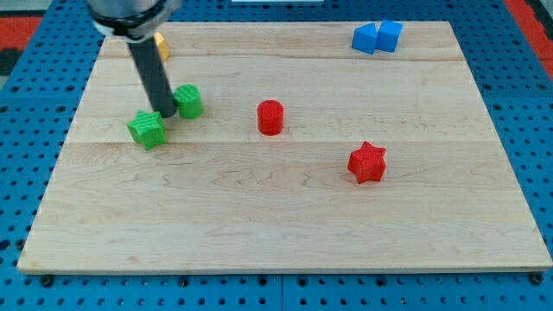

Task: Slightly move the red circle diagonally towards the red star

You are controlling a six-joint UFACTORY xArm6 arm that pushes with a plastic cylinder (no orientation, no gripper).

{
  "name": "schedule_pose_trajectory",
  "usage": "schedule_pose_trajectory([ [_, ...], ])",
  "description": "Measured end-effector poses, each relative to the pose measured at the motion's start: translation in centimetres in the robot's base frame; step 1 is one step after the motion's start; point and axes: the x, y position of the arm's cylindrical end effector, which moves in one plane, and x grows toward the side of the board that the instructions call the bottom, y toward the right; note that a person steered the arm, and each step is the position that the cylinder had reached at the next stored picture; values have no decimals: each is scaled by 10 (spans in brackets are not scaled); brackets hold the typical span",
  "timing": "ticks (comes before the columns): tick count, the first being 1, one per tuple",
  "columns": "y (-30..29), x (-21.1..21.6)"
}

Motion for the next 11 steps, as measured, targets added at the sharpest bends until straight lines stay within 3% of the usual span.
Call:
schedule_pose_trajectory([
  [2,-4,16],
  [4,95,23],
  [5,83,2],
  [7,142,2],
  [8,113,-17],
  [9,100,-78],
  [11,-51,-79],
])
